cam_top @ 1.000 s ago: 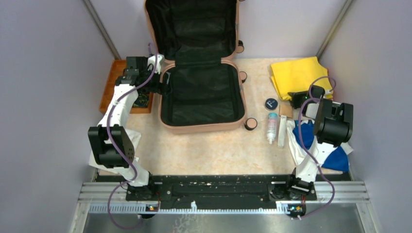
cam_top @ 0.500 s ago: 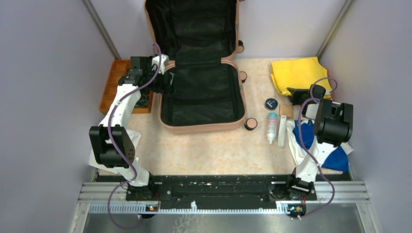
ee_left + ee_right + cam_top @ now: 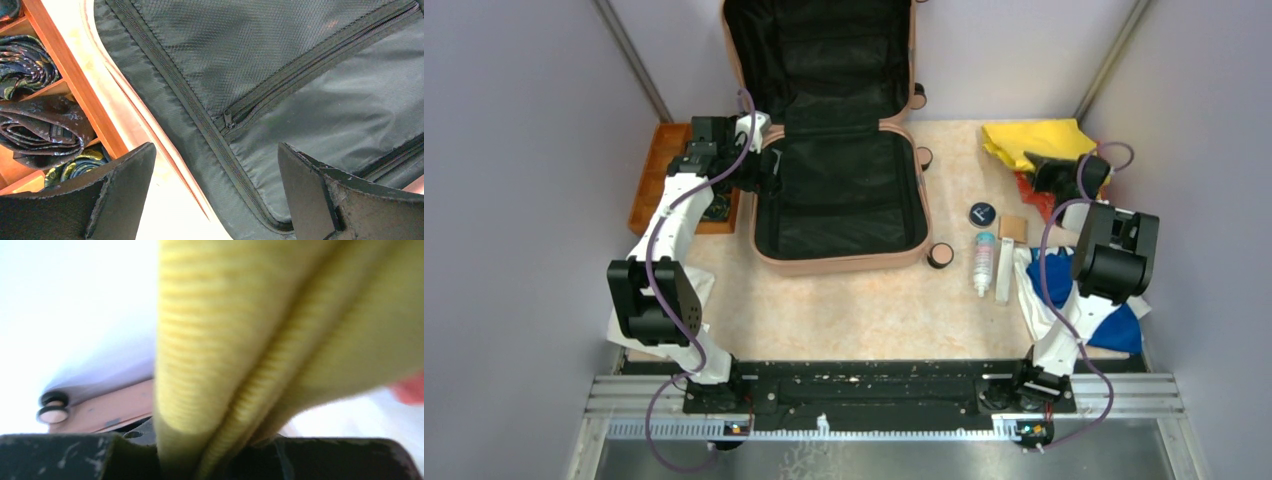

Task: Pack the luggage
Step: Pick up the clothes from the corner of the board.

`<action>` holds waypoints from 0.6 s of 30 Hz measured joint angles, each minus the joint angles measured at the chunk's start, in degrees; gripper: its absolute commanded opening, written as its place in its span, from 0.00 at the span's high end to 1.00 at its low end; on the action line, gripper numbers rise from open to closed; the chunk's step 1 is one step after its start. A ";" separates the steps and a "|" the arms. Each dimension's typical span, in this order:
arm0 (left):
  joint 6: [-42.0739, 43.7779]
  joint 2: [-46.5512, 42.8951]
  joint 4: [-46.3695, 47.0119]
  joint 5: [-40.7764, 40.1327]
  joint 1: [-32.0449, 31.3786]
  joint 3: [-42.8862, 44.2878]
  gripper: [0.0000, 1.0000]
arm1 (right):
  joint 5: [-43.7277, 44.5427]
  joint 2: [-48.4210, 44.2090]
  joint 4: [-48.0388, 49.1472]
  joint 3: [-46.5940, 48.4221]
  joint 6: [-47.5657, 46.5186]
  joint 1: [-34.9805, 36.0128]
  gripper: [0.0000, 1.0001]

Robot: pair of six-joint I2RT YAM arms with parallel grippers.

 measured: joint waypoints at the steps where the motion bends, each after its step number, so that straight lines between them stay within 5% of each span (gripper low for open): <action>1: 0.00 0.00 0.00 0.00 0.00 0.00 0.02 | -0.52 0.00 -0.07 1.73 0.11 -0.24 1.00; 13: 0.00 0.00 0.00 -0.57 0.00 0.00 0.02 | -6.12 0.00 -8.83 26.08 -3.10 -2.54 1.00; 18: -0.04 0.00 0.00 -0.52 0.00 0.00 0.02 | -7.52 1.38 -21.14 36.33 -8.31 -1.53 1.00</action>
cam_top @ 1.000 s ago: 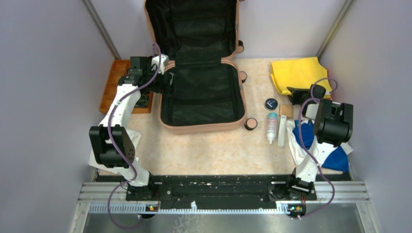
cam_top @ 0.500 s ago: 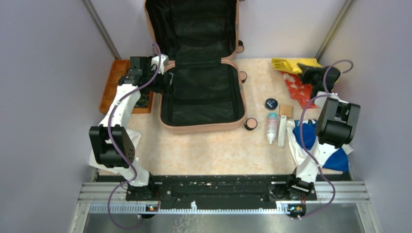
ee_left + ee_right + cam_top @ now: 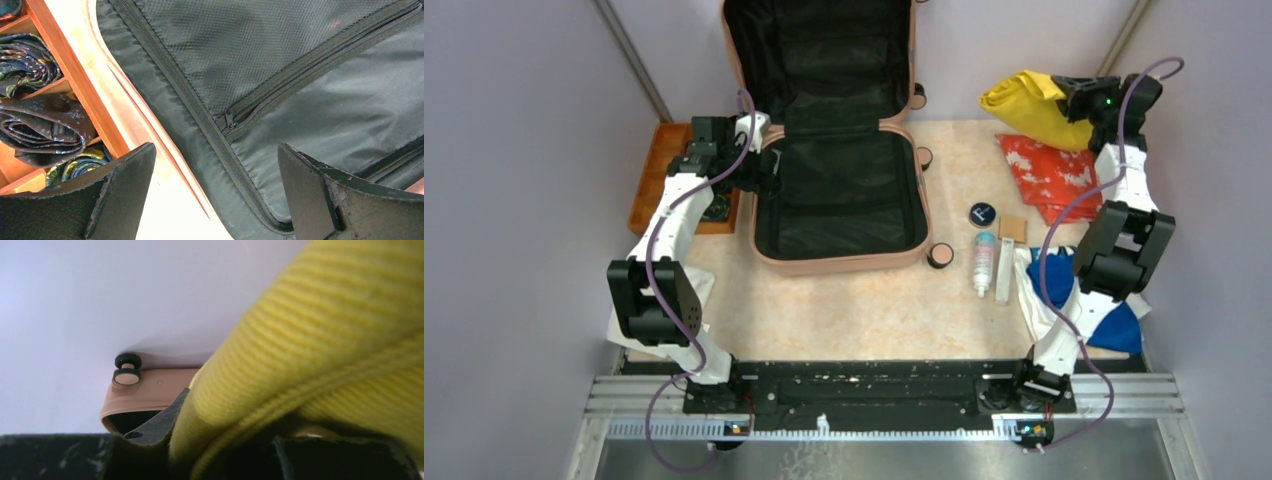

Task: Pack the luggage
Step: Pick up the clothes from the corner of the board.

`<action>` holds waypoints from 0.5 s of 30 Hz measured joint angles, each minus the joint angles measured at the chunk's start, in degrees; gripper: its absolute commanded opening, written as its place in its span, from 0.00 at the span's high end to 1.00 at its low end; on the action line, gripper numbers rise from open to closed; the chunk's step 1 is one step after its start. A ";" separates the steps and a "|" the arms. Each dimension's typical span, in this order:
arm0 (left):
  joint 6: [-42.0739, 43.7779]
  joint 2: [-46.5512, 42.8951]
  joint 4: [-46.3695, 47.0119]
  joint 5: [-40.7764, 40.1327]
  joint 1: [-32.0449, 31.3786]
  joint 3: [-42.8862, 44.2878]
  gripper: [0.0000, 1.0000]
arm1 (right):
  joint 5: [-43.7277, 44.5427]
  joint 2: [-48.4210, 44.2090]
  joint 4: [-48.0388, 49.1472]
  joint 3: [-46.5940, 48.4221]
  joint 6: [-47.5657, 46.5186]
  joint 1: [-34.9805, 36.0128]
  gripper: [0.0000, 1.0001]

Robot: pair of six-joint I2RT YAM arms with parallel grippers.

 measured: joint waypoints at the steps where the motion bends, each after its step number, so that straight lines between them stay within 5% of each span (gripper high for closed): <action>1: -0.13 0.00 0.00 0.04 0.00 0.00 0.02 | -0.13 0.33 -2.12 2.40 -1.25 0.31 1.00; 15: -5.90 1.92 0.13 -7.02 0.39 3.67 0.02 | -9.29 3.19 -27.45 39.69 -17.57 18.78 1.00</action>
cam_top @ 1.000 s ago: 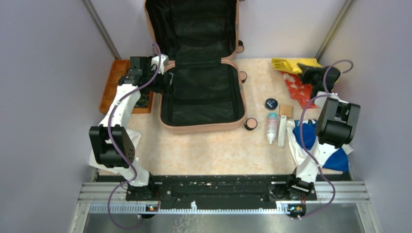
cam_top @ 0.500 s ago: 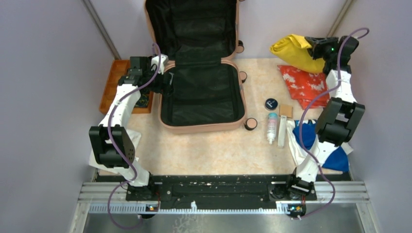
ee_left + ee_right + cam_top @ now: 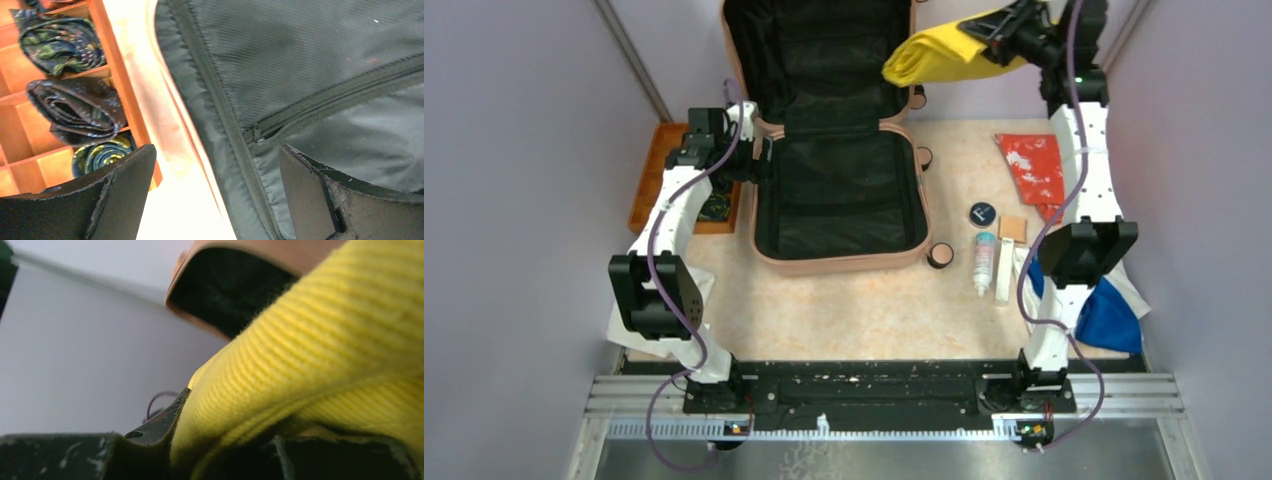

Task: Pack the luggage
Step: Pick up the clothes from the corner of the board, then place the clothes in the luggage.

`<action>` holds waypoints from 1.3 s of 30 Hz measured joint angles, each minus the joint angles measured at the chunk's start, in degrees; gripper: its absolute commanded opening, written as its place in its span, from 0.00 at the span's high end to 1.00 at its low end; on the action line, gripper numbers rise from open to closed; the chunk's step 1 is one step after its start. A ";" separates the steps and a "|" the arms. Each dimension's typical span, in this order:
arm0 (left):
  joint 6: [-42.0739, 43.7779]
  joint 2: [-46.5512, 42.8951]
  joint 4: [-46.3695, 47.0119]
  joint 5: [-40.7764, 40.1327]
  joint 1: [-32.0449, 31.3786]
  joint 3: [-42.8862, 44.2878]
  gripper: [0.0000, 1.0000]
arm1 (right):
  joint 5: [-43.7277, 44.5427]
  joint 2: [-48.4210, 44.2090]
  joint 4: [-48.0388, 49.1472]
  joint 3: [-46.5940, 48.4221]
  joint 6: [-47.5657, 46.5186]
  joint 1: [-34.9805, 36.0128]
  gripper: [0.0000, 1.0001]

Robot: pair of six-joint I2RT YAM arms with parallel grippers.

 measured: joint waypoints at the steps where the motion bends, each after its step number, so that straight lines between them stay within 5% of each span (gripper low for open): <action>1: -0.70 0.28 0.02 -0.87 0.39 0.42 0.02 | -1.07 0.37 -0.57 1.11 -0.83 2.08 1.00; 16: -7.13 3.74 -1.01 -2.45 7.76 3.69 0.02 | -9.27 16.26 -2.56 4.83 -3.69 23.89 1.00; 24: -7.41 3.72 -0.87 -2.45 7.61 3.34 0.02 | -17.68 21.11 4.15 6.91 -3.06 27.98 1.00; 31: -7.21 3.37 -0.48 -0.02 7.61 1.99 0.02 | -22.91 20.57 0.11 5.77 -12.98 28.76 0.99; 36: -5.27 2.36 -0.33 4.04 7.04 0.22 0.02 | -16.31 10.60 -10.40 -16.85 -28.50 28.55 0.62; 39: -3.08 2.03 -0.11 4.59 4.92 -0.42 0.02 | -9.27 6.49 -16.26 -29.24 -34.53 27.98 0.31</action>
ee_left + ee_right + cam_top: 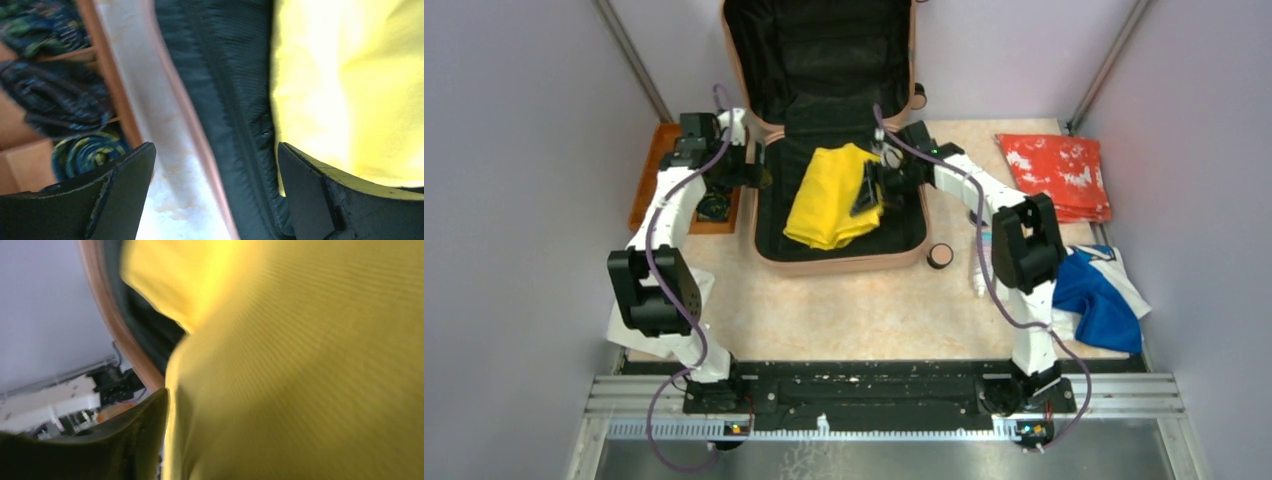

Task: Pack the luggage
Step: Place the clothes in the luggage.

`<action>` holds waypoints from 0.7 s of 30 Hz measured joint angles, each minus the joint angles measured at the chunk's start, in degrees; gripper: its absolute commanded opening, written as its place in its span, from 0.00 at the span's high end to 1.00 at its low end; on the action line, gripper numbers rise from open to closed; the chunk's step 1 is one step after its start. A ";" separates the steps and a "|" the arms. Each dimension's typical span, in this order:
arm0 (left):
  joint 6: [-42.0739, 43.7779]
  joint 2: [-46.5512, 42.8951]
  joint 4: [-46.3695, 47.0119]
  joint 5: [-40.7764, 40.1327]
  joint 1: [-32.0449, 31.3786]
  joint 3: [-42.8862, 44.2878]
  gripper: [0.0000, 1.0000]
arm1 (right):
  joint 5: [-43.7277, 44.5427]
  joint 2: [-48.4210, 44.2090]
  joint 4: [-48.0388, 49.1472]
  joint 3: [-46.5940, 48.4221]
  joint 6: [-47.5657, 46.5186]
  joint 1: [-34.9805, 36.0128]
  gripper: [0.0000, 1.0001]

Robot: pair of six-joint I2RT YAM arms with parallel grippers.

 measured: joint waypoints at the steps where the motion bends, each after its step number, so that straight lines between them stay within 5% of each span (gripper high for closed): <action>1: 0.81 -0.26 0.24 -0.17 -1.40 -0.52 0.01 | 2.58 -1.92 -1.03 -5.25 -1.62 -0.24 0.22; 6: 4.17 -0.35 0.52 -0.15 -9.79 -1.66 0.02 | 13.40 -10.08 -7.45 -16.61 -4.74 -1.31 0.02; 13: 6.03 6.49 1.03 -2.75 -12.70 1.64 0.08 | 23.98 -19.30 -10.21 -15.91 -7.08 -2.36 0.01; 21: 4.94 17.68 1.11 -2.56 -12.57 7.28 0.17 | 31.67 -19.61 -6.19 -14.56 -4.83 -2.64 0.06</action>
